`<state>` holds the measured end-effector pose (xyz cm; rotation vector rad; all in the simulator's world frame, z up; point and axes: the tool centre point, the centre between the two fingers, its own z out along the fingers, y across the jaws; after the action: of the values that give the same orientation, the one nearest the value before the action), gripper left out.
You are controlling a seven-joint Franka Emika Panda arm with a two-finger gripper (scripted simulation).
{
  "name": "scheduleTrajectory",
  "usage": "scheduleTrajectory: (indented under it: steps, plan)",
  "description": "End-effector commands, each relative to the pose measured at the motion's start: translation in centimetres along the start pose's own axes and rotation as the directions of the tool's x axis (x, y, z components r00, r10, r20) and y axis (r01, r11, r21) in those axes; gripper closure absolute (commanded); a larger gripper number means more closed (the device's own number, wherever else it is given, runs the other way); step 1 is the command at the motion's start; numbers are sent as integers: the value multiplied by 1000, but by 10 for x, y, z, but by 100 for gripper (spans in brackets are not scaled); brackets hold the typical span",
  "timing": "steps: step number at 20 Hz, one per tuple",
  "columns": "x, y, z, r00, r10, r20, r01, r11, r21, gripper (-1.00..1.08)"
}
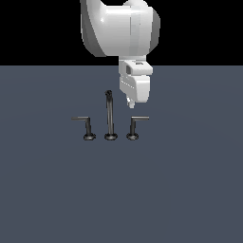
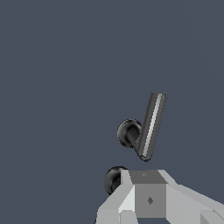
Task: Turn on the faucet by rotating a designated handle.
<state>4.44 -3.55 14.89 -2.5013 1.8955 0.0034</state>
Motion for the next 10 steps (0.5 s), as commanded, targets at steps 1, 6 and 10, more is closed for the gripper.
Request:
scheduleTrajectory:
  steps: [1,6,10]
  plan:
    - [14,-7,14,998,57,-3,-57,998,0,108]
    - [35,-15,35,990,143,-5,-143,990,-1,108]
    - [47,-18,45,982,188,-5,-188,982,-1,108]
